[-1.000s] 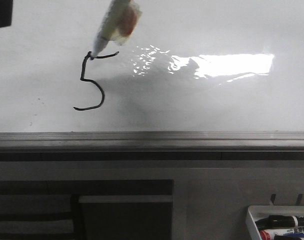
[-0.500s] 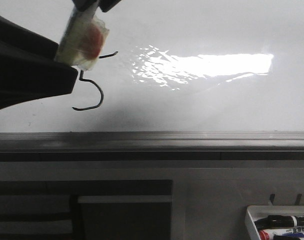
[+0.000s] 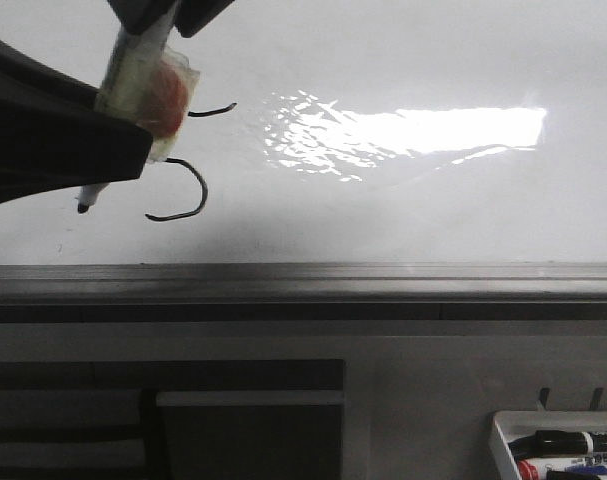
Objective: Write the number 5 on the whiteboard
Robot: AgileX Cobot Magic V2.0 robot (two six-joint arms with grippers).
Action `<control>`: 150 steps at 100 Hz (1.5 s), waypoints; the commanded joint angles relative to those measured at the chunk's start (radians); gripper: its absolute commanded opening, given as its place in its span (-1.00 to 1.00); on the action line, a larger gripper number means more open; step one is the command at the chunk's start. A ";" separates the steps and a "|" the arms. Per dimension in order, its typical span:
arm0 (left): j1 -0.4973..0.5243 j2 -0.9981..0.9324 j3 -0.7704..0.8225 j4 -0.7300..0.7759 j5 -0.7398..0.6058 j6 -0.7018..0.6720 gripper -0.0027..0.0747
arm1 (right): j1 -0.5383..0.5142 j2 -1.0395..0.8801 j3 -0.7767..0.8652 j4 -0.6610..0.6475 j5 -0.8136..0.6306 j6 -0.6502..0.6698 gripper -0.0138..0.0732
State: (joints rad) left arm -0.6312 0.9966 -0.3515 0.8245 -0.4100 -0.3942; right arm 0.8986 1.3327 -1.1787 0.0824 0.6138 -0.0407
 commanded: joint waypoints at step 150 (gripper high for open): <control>0.102 0.189 -0.176 -0.779 0.333 -0.179 -0.98 | -0.131 -0.117 -0.033 -0.015 0.011 -0.004 0.30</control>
State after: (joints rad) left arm -0.5498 1.1772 -0.4938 0.0494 -0.0145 -0.5662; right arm 0.7715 1.2455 -1.1787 0.0691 0.6794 -0.0407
